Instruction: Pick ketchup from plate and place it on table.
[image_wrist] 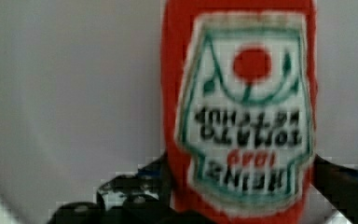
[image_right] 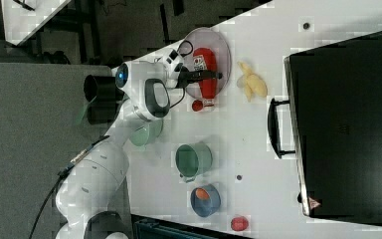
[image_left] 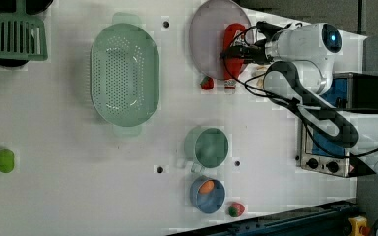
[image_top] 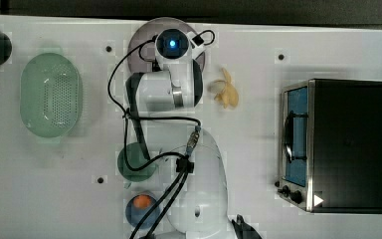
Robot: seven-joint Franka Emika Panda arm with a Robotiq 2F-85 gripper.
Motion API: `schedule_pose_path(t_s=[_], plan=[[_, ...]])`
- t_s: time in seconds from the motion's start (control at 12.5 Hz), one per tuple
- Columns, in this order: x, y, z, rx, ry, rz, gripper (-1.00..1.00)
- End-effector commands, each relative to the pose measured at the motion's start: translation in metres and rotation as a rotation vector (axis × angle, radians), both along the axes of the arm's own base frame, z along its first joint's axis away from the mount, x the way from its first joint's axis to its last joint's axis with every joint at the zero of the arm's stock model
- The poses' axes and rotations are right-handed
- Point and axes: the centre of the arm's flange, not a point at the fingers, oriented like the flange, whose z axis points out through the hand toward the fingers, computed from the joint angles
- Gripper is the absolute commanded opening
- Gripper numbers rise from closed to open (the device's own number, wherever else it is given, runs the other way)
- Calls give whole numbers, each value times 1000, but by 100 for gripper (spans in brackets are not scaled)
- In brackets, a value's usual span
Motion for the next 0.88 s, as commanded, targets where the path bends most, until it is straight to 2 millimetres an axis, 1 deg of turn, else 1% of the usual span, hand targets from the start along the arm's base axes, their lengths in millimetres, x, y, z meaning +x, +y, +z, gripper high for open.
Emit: schedule_pose_path(t_s=[0.08, 0.24, 0.4, 0.48, 0.56, 0.72, 0.88], plan=[[12, 7, 16, 7, -71, 50, 68], [15, 7, 21, 8, -82, 47, 21], [18, 8, 31, 9, -98, 47, 20], [21, 9, 44, 11, -117, 45, 20], [24, 9, 65, 12, -144, 29, 20], [26, 4, 117, 3, -167, -3, 20], [17, -4, 170, -22, -112, -60, 20]])
